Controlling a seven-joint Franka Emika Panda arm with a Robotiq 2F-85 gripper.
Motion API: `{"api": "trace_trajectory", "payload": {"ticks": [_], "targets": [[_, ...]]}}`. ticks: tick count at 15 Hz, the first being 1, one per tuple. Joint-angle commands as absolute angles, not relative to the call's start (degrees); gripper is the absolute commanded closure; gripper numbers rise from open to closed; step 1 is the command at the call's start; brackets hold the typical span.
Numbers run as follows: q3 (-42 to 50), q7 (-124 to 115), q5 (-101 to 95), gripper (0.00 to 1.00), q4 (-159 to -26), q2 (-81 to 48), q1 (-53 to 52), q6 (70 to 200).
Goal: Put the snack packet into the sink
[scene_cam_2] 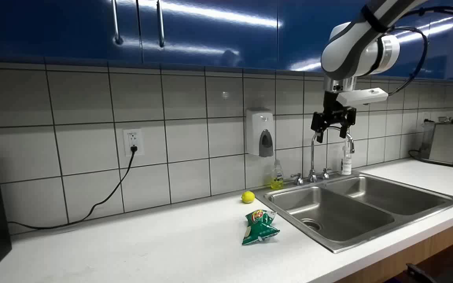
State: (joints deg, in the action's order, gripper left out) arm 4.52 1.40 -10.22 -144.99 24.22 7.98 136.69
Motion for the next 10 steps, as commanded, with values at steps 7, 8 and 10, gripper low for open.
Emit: {"api": "trace_trajectory", "payload": {"ticks": [7,8,10], "targets": [[4.2,1.1,-10.7,0.0,-144.7,24.3,8.1,135.2],[3.5,0.7,-11.8,0.0,-144.5,24.3,8.4,133.5],[2.5,-0.1,-13.2,0.0,-144.5,24.5,8.6,130.9]]}}
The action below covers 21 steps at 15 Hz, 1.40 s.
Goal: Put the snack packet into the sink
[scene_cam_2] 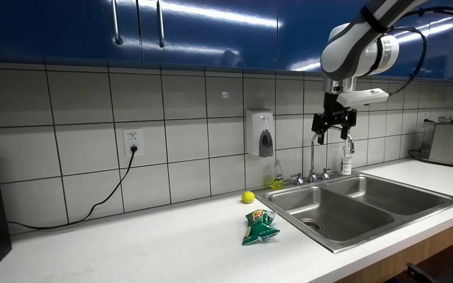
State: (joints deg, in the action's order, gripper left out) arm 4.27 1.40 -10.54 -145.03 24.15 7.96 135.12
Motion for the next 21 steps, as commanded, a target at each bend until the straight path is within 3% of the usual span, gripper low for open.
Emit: {"api": "trace_trajectory", "payload": {"ticks": [1,11,21], "targets": [[2.0,-0.5,-14.0,0.0,-144.5,24.6,8.6,129.4],[0.8,1.2,-9.5,0.0,-145.5,23.4,2.3,123.3],[-1.3,-0.1,-2.5,0.0,-148.8,16.3,-2.7,134.7]]}}
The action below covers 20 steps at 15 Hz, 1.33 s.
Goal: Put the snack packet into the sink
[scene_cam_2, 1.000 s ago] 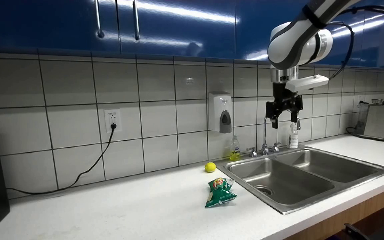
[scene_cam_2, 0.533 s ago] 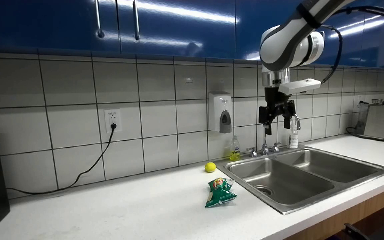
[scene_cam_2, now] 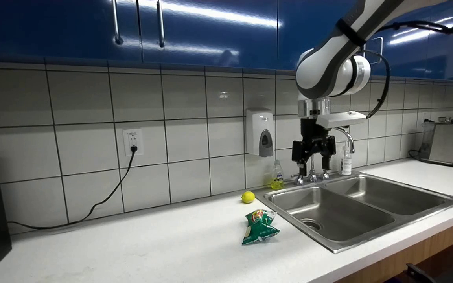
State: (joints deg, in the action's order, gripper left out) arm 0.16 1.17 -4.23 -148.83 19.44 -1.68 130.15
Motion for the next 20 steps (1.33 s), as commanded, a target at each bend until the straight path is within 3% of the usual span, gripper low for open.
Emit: {"api": "trace_trajectory", "payload": {"ticks": [1,10,20], "targets": [[-1.6,0.2,-2.2,0.0,-148.5,14.8,-3.1,136.3],[-5.0,-2.6,-4.4,0.0,-144.3,2.0,-5.2,144.2],[-4.7,-18.0,-12.1,0.0,-132.8,-11.8,-8.3,143.3]]}}
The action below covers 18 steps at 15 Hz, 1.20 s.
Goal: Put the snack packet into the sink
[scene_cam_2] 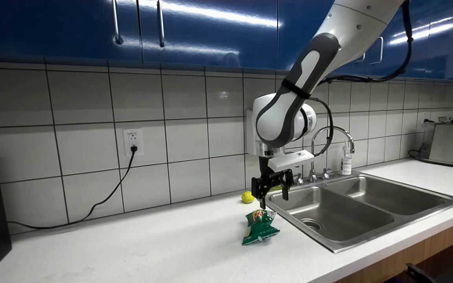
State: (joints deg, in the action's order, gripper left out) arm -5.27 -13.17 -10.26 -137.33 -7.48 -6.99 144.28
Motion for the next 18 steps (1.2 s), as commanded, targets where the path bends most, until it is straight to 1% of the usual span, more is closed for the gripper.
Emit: {"api": "trace_trajectory", "payload": {"ticks": [1,9,18], "targets": [[-4.4,-19.0,-12.2,0.0,-131.6,-13.2,-8.8,143.3],[-1.0,-23.7,-12.0,0.0,-124.4,-21.2,-11.9,142.8],[2.2,-24.8,-11.9,0.0,-121.1,-25.8,-14.2,142.3]]}}
